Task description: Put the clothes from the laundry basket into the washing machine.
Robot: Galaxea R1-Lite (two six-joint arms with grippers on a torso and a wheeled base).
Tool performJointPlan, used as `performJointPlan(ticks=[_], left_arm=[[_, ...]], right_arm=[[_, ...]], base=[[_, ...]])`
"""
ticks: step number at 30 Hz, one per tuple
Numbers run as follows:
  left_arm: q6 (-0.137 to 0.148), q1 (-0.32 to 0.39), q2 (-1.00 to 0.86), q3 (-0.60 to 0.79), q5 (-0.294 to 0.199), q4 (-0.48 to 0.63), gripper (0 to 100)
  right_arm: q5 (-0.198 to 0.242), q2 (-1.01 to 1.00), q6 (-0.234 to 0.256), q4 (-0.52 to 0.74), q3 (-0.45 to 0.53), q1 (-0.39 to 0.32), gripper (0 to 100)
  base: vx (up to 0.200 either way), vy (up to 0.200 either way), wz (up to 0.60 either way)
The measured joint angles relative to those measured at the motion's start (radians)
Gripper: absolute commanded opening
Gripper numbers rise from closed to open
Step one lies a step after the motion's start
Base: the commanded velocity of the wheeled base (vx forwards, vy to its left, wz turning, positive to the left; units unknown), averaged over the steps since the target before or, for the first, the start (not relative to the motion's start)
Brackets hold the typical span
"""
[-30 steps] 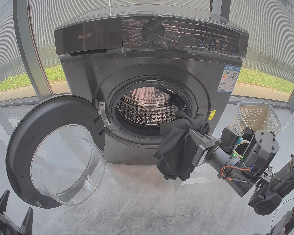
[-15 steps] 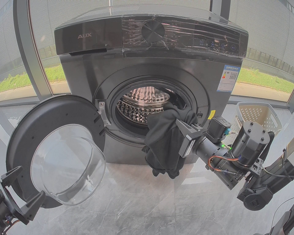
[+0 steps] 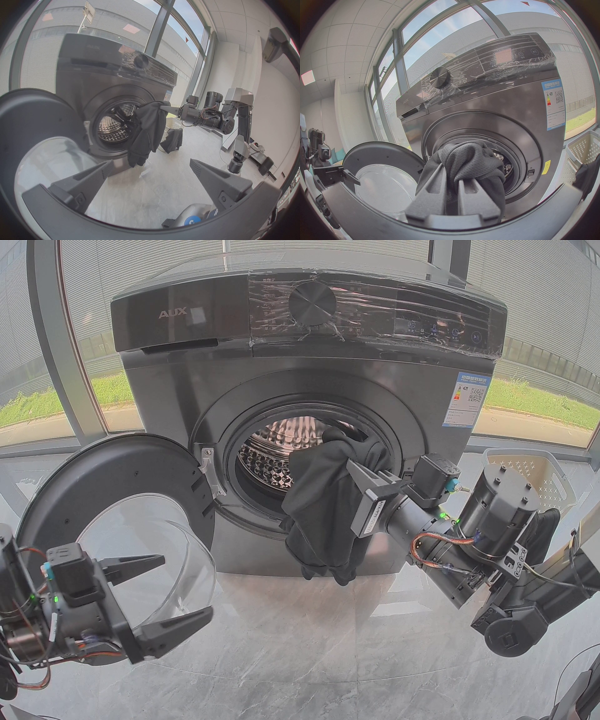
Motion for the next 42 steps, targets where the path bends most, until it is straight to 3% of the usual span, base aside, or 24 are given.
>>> performJointPlan(ticks=[8, 19, 22, 29, 36, 42], left_arm=[[-0.007, -0.095, 0.311, -0.068, 0.030, -0.213, 100], [-0.013, -0.152, 0.552, -0.176, 0.022, -0.256, 100], [-0.026, -0.155, 0.609, -0.210, 0.015, -0.271, 100], [-0.105, -0.179, 0.741, -0.303, 0.011, -0.347, 100], [-0.117, -0.193, 0.858, -0.381, 0.015, -0.397, 100], [-0.152, -0.192, 0.939, -0.434, 0.024, -0.496, 100]], right_arm=[[-0.002, 0.010, 0.002, 0.007, -0.010, -0.004, 0], [-0.006, 0.037, 0.003, 0.003, -0.021, -0.006, 0], [-0.006, 0.041, 0.003, 0.001, -0.021, -0.006, 0], [-0.007, 0.045, 0.003, -0.002, -0.018, -0.005, 0], [-0.007, 0.047, 0.005, -0.005, -0.017, 0.000, 0], [-0.008, 0.047, 0.009, -0.006, -0.017, 0.002, 0]], base=[[0.000, 0.000, 0.00], [0.000, 0.000, 0.00], [0.000, 0.000, 0.00], [0.000, 0.000, 0.00], [0.000, 0.000, 0.00], [0.000, 0.000, 0.00]])
